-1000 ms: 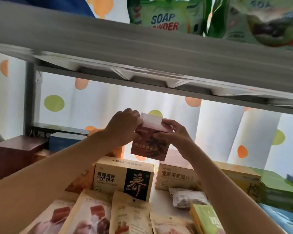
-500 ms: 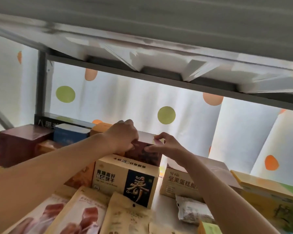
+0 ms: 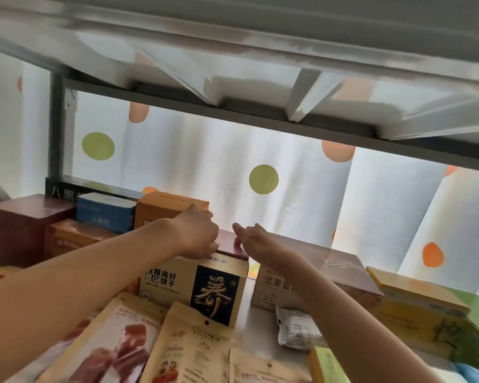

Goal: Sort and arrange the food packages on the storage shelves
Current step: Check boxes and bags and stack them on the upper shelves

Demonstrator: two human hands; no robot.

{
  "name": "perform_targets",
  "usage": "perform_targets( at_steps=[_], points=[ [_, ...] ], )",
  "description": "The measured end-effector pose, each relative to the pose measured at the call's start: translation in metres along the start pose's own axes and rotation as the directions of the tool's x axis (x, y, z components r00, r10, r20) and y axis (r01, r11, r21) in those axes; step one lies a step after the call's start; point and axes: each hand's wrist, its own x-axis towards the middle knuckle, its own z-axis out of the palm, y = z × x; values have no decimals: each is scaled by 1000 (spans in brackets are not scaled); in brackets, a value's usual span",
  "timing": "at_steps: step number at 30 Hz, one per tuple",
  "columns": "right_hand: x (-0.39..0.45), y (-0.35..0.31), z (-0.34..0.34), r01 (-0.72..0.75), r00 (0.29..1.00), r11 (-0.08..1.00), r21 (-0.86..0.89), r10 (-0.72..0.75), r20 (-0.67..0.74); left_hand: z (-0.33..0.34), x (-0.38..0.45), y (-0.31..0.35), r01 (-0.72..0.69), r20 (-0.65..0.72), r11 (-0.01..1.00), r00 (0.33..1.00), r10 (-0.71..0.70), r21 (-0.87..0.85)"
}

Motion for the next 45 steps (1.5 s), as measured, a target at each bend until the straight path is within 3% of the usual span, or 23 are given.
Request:
perform_targets(
  at_steps=[3,5,7,11,17,20,26,34,41,45],
  points=[
    [0,0,2,-7,999,999,-36,8,33,-4,-1,17,57,-12,997,998,-57,58],
    [-7,6,-1,-11,999,998,67,9,33,-9,-2,25,86,1,993,996,-86,84],
    [-14,16,-8,-31,999,982,189,32,-2,-16,-2,33,121,35,987,991,-125,101],
    [-21,48,-31,-57,990,980,191,80,-113,-29,-2,46,138,23,986,990,-140,97],
    [-35,112,-85,-256,944,962,-93,228,-238,-41,12,88,-40,-141,995,989,54,96],
    [-38,143,-102,-377,898,920,-105,336,-284,-45,27,113,-89,-150,983,982,113,159],
    [-41,183,-119,-488,858,858,-159,439,-266,-41,57,121,-41,-5,993,999,41,111],
    [-32,199,-124,-535,829,838,-106,496,-259,-22,79,110,-53,19,995,998,55,-80],
    [-33,197,-128,-547,805,837,11,529,-268,-13,75,111,-51,-111,981,993,30,-188],
    [-38,198,-134,-498,772,852,161,520,-365,-17,62,107,-55,-297,968,955,-21,-246]
  ],
)
